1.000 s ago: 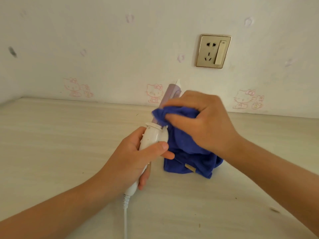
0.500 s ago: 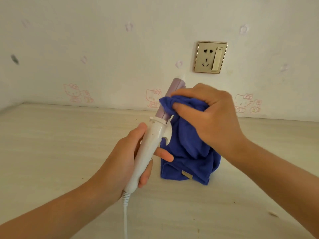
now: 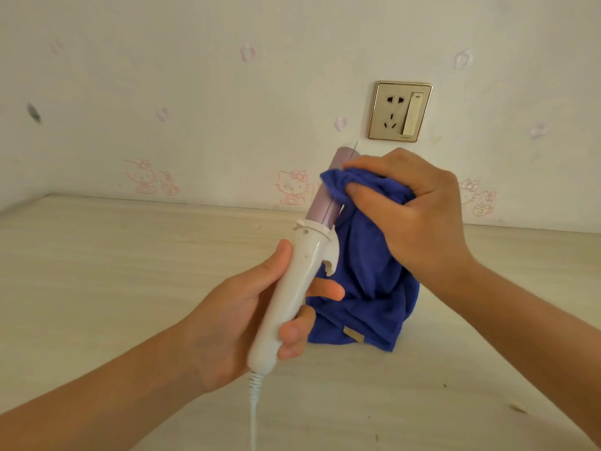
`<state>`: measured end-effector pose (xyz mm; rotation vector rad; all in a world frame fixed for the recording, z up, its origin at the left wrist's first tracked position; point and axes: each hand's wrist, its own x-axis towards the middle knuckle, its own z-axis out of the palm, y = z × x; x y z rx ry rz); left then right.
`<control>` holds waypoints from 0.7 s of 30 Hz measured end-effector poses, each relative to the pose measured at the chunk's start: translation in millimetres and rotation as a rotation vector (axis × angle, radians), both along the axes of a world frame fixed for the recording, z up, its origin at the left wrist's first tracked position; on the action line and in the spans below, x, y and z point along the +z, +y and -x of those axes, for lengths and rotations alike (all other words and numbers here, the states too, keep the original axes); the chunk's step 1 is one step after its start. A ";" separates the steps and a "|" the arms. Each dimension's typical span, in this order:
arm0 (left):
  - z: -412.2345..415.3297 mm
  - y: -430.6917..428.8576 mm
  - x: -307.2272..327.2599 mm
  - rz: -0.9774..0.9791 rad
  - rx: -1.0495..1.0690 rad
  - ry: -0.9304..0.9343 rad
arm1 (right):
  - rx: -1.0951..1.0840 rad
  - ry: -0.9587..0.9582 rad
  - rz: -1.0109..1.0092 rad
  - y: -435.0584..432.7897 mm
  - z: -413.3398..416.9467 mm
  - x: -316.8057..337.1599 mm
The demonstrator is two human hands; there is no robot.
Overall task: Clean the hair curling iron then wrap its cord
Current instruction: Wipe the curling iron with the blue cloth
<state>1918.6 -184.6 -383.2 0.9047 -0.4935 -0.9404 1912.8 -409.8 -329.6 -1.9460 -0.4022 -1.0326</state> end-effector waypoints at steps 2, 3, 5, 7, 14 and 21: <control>9.0 -5.7 2.5 -0.033 0.066 -0.054 | -0.021 -0.006 -0.036 -3.3 -0.6 1.6; 11.0 -8.0 3.3 -0.054 0.112 -0.078 | -0.015 -0.005 -0.041 -2.1 0.8 -0.4; 11.0 -10.1 4.4 -0.105 0.242 -0.147 | 0.031 0.015 0.016 5.8 5.8 -9.7; 8.9 -9.5 4.8 -0.158 0.384 -0.195 | 0.083 0.049 0.108 14.1 9.4 -18.3; 13.4 -9.3 -3.4 -0.345 0.579 -0.694 | -0.051 0.030 -0.067 -5.3 -2.6 -1.2; 12.5 -4.0 -6.1 -0.475 0.620 -0.644 | 0.126 0.043 0.117 19.1 7.8 -23.5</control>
